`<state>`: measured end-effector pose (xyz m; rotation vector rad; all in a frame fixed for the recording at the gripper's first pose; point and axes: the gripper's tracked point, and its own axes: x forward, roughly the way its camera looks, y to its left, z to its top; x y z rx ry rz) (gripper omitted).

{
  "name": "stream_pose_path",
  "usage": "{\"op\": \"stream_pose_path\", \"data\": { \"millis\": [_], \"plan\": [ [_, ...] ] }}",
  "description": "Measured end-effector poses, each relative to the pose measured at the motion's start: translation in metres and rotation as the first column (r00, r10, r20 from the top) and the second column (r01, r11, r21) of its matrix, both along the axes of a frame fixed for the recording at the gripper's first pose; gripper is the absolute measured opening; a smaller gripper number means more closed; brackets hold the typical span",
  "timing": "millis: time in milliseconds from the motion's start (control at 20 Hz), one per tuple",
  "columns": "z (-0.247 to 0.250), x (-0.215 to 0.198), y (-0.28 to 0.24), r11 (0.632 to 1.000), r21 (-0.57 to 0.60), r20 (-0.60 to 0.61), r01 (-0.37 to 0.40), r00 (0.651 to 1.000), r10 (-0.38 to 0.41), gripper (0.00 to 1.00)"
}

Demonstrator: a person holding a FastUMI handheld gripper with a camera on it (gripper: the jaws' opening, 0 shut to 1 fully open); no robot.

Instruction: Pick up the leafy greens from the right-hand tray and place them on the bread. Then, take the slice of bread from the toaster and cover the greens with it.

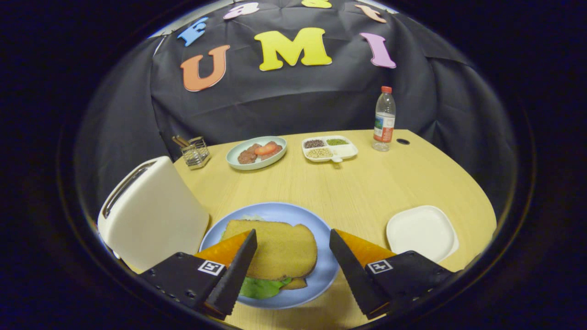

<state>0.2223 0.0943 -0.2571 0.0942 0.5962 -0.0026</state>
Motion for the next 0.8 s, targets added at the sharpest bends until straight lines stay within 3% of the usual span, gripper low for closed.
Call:
{"op": "stream_pose_path", "data": {
  "millis": [350,800],
  "plan": [
    [0.047,-0.021,-0.004,0.998,-0.065,0.072,-0.002,0.997,0.007,0.97],
    [0.133,-0.087,-0.045,0.994,-0.098,0.255,0.048,0.967,-0.022,0.97]
  ]
}}
